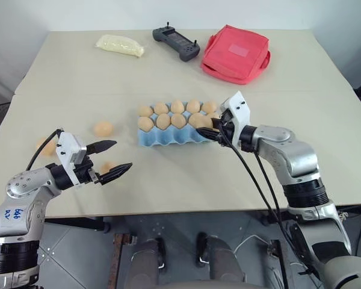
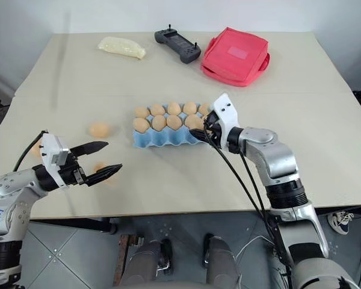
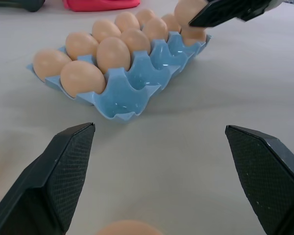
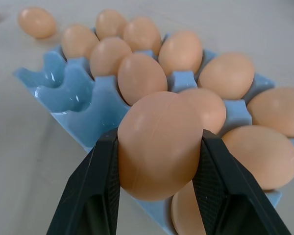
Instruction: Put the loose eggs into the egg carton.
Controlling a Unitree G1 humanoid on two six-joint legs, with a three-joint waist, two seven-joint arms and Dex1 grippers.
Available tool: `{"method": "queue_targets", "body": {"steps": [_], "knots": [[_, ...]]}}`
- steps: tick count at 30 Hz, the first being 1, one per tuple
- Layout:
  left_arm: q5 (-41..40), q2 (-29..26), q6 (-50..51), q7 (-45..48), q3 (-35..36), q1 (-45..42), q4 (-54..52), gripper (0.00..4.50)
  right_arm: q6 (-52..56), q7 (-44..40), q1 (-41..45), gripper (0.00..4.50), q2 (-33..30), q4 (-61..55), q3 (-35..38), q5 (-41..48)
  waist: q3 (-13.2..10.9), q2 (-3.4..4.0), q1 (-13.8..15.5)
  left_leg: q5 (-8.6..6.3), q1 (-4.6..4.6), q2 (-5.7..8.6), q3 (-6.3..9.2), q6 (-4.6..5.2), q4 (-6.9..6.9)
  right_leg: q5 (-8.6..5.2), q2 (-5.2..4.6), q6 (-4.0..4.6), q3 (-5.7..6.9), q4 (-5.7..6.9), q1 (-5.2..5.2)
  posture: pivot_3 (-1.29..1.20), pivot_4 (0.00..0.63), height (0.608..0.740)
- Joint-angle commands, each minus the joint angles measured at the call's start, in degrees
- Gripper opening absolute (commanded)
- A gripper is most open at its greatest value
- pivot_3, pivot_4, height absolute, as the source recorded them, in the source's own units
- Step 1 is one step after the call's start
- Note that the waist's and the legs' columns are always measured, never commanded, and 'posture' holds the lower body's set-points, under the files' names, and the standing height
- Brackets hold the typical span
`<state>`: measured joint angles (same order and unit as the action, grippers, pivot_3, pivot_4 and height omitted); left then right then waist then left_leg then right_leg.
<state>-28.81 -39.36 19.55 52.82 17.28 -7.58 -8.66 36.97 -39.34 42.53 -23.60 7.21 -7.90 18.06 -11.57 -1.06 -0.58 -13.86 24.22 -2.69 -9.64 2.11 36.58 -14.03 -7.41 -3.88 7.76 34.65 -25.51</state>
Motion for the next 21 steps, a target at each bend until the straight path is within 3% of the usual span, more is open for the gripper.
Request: {"method": "queue_targets", "body": {"steps": [1,3,11,12,21], "knots": [[-1.51,-0.33,-0.29,-0.72,2.01,1.16,-3.0,4.5,-3.71,-1.21,2.4,1.62,1.2,1.95,0.01,-1.15,0.0,0.0,-0.5,-0.05,-0.02,-0.01,-0.02,-0.08,0.01,0.0,-0.02,0.0,-0.03,0.04,0.0,0.0,0.15,0.74],[-1.63,-0.27,-0.34,-1.11,2.35,1.65,-3.29,4.5,-5.26,-1.36,3.13,1.62,1.9,3.8,-0.18,-1.96,0.0,0.0,-1.03,-0.11,-0.03,-0.03,-0.02,-0.19,0.03,0.0,-0.03,0.0,-0.04,0.1,-0.02,0.0,0.15,0.74],[-1.72,-0.11,-0.57,-2.17,2.49,1.97,-3.48,4.5,-5.3,-2.88,4.67,4.29,3.52,3.72,-0.02,-2.09,0.0,0.0,-1.43,-0.13,-0.06,-0.1,-0.11,-0.25,0.06,0.01,-0.04,0.02,-0.17,0.2,-0.1,0.0,0.15,0.74],[-1.69,-0.1,-0.62,-2.29,2.47,1.95,-3.45,4.5,-5.03,-3.08,4.72,4.45,3.46,3.35,0.04,-2.01,0.0,0.0,-1.41,-0.13,-0.06,-0.1,-0.11,-0.26,0.06,0.01,-0.04,0.03,-0.17,0.2,-0.1,0.0,0.15,0.74],[-0.34,0.56,-0.97,-7.4,3.79,2.03,-4.49,4.5,-6.31,-6.91,3.0,4.45,0.91,-1.11,1.38,-0.98,0.0,0.0,-1.32,-0.15,-0.05,-0.1,-0.12,-0.28,0.06,0.01,-0.09,0.03,-0.2,0.18,-0.13,0.0,0.15,0.74]]}}
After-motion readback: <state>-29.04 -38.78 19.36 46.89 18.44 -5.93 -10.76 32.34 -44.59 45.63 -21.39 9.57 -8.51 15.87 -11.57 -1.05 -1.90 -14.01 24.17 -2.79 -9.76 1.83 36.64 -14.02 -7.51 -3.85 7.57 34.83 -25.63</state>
